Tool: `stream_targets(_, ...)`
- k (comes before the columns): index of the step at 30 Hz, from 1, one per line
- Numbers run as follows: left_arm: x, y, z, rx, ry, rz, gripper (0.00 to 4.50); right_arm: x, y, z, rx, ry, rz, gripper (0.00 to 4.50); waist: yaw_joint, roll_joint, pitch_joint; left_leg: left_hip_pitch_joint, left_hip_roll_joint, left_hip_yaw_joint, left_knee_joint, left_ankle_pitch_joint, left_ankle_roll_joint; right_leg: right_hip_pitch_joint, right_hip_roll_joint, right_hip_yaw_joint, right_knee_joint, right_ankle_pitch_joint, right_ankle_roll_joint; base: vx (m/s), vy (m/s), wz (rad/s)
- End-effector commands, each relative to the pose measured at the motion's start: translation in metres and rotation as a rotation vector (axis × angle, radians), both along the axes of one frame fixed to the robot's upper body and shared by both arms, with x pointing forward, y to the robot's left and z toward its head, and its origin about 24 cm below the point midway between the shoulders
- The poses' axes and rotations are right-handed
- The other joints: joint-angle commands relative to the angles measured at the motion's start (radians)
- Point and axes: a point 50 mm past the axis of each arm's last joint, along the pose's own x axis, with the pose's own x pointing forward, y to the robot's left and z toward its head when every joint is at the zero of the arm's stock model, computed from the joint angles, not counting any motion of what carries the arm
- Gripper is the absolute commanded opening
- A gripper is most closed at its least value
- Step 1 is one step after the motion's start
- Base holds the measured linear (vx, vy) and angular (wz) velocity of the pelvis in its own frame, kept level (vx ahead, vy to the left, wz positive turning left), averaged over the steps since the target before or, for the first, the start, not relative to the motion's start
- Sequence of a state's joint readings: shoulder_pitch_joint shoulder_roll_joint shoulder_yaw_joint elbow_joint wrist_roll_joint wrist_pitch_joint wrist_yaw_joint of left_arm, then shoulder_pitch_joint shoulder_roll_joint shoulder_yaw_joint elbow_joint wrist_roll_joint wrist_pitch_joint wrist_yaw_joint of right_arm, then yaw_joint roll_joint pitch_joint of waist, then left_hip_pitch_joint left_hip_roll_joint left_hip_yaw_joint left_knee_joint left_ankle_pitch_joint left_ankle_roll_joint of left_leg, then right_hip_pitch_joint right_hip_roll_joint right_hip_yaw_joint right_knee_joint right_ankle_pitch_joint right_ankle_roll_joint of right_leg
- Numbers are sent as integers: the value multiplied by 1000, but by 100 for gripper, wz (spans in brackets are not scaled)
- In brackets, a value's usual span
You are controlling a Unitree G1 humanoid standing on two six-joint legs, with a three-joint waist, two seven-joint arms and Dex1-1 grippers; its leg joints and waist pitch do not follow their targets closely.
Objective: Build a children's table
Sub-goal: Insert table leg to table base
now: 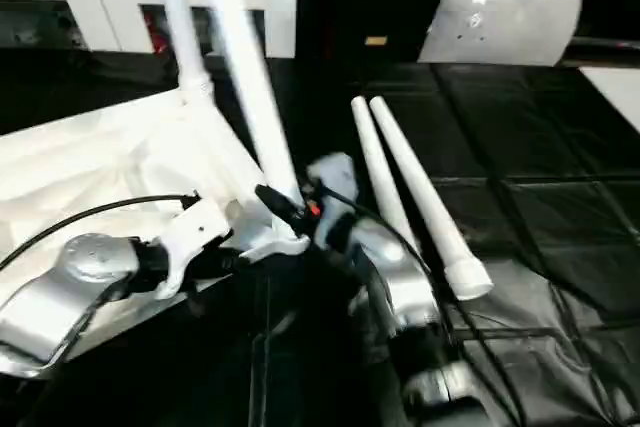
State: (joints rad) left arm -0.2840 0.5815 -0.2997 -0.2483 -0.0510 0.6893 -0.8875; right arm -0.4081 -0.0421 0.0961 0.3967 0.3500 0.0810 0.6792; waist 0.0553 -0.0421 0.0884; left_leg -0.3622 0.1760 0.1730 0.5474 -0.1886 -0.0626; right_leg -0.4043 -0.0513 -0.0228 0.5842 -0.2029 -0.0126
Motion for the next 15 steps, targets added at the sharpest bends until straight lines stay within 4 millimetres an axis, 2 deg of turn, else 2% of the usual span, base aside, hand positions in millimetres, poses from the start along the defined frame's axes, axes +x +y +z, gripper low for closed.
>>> stream_targets(1, -2, -4, 18, -75, -51, -81, 0, 0, -26, -6, 21, 44, -91, 190, 0, 28, -67, 16, 48, -6, -43, -11, 70, 60, -65, 39, -23, 214, -280, 0, 0, 0)
stream_targets(3, -2, -3, 22, -152, 5, -66, 0, -3, -29, 0, 50, 28, -74, 190, 3, 30, -65, 14, 47, -6, -42, -24, 48, 58, -64, 37, -21, 177, -283, 0, 0, 0)
stream_targets(4, -2, -3, 25, -186, 19, -73, 27, -5, -30, 2, 57, 22, -66, 190, 2, 26, -66, 14, 47, -6, -41, -38, 41, 57, -64, 37, -21, 154, -282, 0, 0, 0)
stream_targets(5, -2, -4, 28, -219, 21, -78, 44, -7, -31, 3, 60, 15, -50, 190, 4, 27, -66, 12, 47, -7, -41, -46, 39, 58, -67, 37, -21, 137, -281, 0, 0, 0)
stream_targets(7, -1, -4, 37, -291, 21, -91, 55, -11, -33, 6, 57, 6, -21, 190, 5, 25, -63, 11, 46, -7, -42, -81, 30, 56, -69, 38, -26, 76, -273, 0, 0, 0)
stream_targets(8, 2, -4, 44, -345, 1, -96, 65, -14, -34, 8, 60, 2, -3, 190, 11, 27, -63, 16, 47, -5, -41, -93, 24, 54, -72, 38, -29, 50, -276, 0, 0, 0)
stream_targets(9, 2, -4, 44, -346, 0, -96, 70, -14, -34, 8, 60, 1, -2, 190, 12, 24, -60, 14, 46, -3, -41, -117, 23, 53, -71, 40, -33, 11, -272, 0, 0, 0)
stream_targets(10, 5, -3, 48, -370, -22, -84, 70, -16, -34, 9, 63, 1, 2, 190, 11, 22, -59, 11, 47, -5, -43, -127, 21, 54, -72, 39, -34, -12, -268, 0, 0, 0)
stream_targets(11, 14, 0, 55, -410, -67, -32, 83, -18, -34, 11, 65, -5, 11, 190, 8, 21, -60, 10, 45, -7, -42, -149, 14, 55, -74, 39, -38, -75, -246, 0, 0, 0)
stream_targets(12, 14, 0, 55, -410, -67, -32, 83, -18, -34, 11, 65, -5, 11, 190, 7, 20, -59, 9, 44, -7, -42, -151, 14, 54, -75, 40, -40, -89, -240, 0, 0, 0)
stream_targets(14, 31, 4, 66, -457, -113, 85, 97, -19, -33, 12, 66, -10, 15, 190, 4, 20, -61, 5, 42, -8, -40, -153, 8, 54, -75, 41, -42, -125, -222, 0, 0, 0)
stream_targets(15, 34, 5, 69, -468, -127, 108, 105, -19, -32, 13, 66, -10, 16, 190, 5, 20, -65, 8, 41, -8, -36, -146, 9, 55, -76, 41, -41, -121, -220, 0, 0, 0)
